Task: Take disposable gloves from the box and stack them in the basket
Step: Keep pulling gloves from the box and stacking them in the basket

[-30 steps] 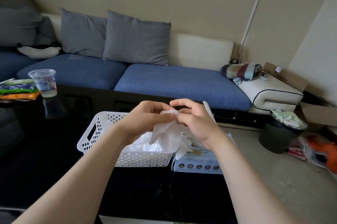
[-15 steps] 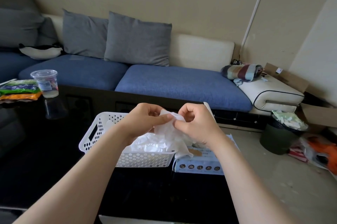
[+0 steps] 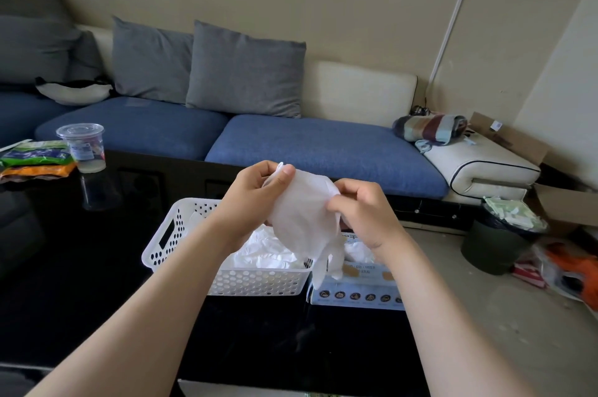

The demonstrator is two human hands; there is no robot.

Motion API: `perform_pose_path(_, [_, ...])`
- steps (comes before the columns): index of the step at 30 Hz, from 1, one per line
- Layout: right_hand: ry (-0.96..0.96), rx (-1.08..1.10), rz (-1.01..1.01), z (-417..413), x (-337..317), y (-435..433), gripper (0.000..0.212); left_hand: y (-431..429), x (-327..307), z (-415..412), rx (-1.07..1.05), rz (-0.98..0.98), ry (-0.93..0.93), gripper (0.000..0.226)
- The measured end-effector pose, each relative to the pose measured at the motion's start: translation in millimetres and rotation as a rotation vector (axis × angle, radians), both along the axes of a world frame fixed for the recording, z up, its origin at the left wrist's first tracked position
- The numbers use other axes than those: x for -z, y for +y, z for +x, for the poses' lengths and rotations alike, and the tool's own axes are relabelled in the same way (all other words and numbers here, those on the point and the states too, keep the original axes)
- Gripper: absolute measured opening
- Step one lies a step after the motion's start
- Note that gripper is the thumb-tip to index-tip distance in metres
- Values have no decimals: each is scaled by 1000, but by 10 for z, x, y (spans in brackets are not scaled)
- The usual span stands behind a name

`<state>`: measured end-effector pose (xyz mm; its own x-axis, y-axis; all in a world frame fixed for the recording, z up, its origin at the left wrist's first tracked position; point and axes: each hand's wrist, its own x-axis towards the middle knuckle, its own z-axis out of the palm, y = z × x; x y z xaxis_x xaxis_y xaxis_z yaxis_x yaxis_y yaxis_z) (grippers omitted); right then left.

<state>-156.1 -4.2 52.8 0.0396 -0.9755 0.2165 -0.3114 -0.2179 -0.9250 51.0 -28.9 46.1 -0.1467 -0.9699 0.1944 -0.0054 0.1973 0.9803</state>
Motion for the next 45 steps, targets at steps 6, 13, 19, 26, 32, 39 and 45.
perform_pose_path(6, [-270,-80,225,-95,-18,1,27,71,-42,-25,57,87,68,45])
perform_pose_path(13, [75,192,289,15,131,-107,7,-33,78,58,-74,135,-237,32])
perform_pose_path(19, [384,219,147,360,259,-217,9,-216,239,304,-192,130,-423,30])
perform_pose_path(26, [634,394,24,770,369,-337,8,-249,334,549,-152,220,-527,25])
perform_pose_path(32, [806,357,-112,1012,269,-351,12,-337,447,865,-180,363,-600,28])
perform_pose_path(39, [889,262,-37,1071,392,-537,12,-434,561,1079,-220,413,-700,26])
perform_pose_path(45, [780,228,12,955,502,-680,18,-410,533,1106,-287,326,-947,20])
